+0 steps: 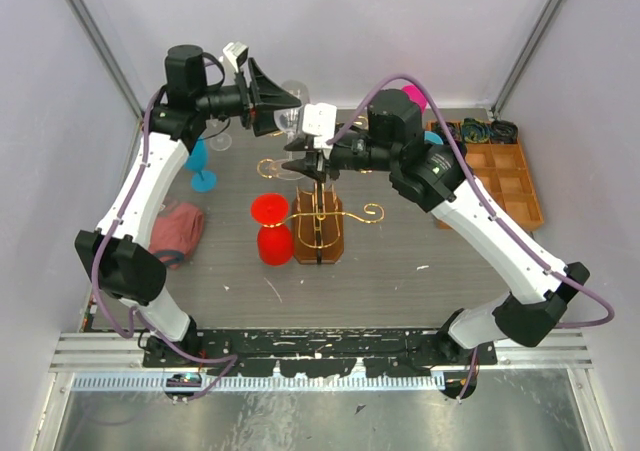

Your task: Take the wine glass off the wine glass rack

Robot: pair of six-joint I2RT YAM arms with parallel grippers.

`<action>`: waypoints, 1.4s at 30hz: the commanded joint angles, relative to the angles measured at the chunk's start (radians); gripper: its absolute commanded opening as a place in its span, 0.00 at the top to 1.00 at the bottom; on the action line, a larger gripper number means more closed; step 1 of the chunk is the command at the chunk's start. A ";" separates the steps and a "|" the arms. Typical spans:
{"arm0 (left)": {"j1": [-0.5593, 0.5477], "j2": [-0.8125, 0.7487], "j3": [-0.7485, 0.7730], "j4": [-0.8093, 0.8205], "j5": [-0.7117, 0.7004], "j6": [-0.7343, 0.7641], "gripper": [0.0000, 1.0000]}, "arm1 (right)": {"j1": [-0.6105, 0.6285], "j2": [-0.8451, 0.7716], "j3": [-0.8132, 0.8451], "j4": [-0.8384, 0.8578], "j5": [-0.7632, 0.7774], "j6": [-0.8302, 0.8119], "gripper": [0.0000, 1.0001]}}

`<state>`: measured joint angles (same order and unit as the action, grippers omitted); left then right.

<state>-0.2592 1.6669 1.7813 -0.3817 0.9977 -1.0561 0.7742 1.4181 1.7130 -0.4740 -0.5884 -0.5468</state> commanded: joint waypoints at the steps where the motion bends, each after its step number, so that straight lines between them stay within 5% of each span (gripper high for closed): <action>1: 0.008 -0.036 -0.012 0.024 0.051 -0.018 0.48 | 0.008 -0.053 0.025 0.096 0.060 0.044 0.51; 6: 0.040 -0.046 -0.024 0.037 0.056 -0.017 0.48 | 0.007 -0.099 -0.002 0.133 0.086 0.066 0.31; 13: 0.146 -0.090 -0.082 0.119 0.099 -0.058 0.48 | 0.008 -0.189 -0.059 0.161 0.182 0.072 0.24; 23: 0.364 -0.151 -0.025 -0.164 0.050 0.220 0.49 | 0.007 -0.259 -0.149 0.156 0.267 0.080 0.23; 26: 0.371 -0.133 0.082 -0.461 -0.104 0.448 0.49 | 0.007 -0.272 -0.160 0.153 0.277 0.082 0.23; 29: 0.370 -0.147 0.110 -0.552 -0.274 0.572 0.49 | 0.007 -0.284 -0.176 0.153 0.282 0.079 0.22; 37: 0.365 -0.292 -0.091 -0.431 -0.671 0.633 0.48 | 0.008 -0.287 -0.203 0.153 0.319 0.079 0.21; 42: 0.271 -0.409 -0.264 -0.219 -0.898 0.715 0.47 | 0.008 -0.283 -0.219 0.157 0.329 0.069 0.20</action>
<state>0.0795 1.3510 1.6081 -0.8024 0.3183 -0.4328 0.7773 1.1587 1.4990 -0.3626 -0.2878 -0.4797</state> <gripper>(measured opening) 0.750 0.800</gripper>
